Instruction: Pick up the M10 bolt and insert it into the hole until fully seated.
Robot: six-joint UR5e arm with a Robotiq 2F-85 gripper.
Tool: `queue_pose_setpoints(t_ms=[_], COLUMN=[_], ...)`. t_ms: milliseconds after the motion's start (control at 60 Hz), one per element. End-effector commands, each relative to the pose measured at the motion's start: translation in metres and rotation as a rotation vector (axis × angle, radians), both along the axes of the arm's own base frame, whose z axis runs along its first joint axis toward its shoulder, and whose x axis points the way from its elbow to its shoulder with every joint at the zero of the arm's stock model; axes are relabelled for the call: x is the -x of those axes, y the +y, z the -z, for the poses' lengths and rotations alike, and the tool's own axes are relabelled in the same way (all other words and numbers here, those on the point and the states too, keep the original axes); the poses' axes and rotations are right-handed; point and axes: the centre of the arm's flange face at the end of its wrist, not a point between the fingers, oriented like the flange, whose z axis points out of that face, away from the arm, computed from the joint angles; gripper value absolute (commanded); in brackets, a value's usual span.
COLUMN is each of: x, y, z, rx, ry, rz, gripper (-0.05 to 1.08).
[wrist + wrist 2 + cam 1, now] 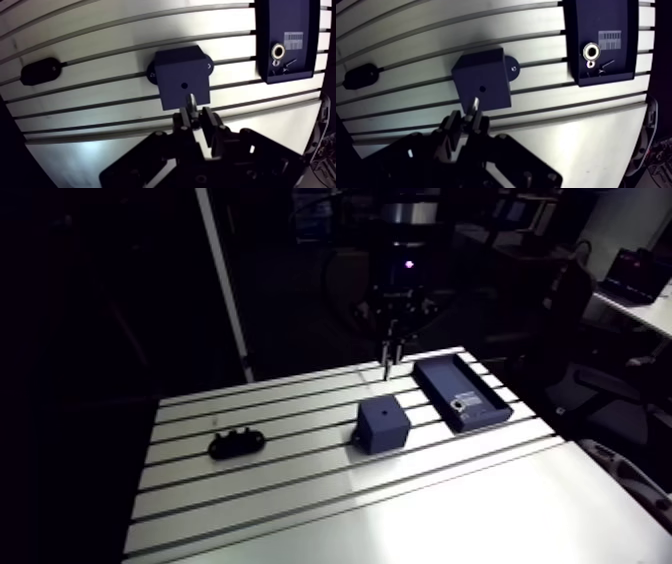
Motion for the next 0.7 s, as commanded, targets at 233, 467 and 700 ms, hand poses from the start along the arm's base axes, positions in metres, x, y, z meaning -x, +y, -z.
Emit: queue_pose_setpoints(t_ms=[233, 467, 700], x=[-0.004, -0.004, -0.004], y=[0.0, 0.006, 0.009], z=[0.013, 0.019, 0.022], rx=[0.012, 0.012, 0.02], ry=[-0.018, 0.0, 0.0], rz=[-0.024, -0.019, -0.013], gripper=[1.08, 1.08, 1.08])
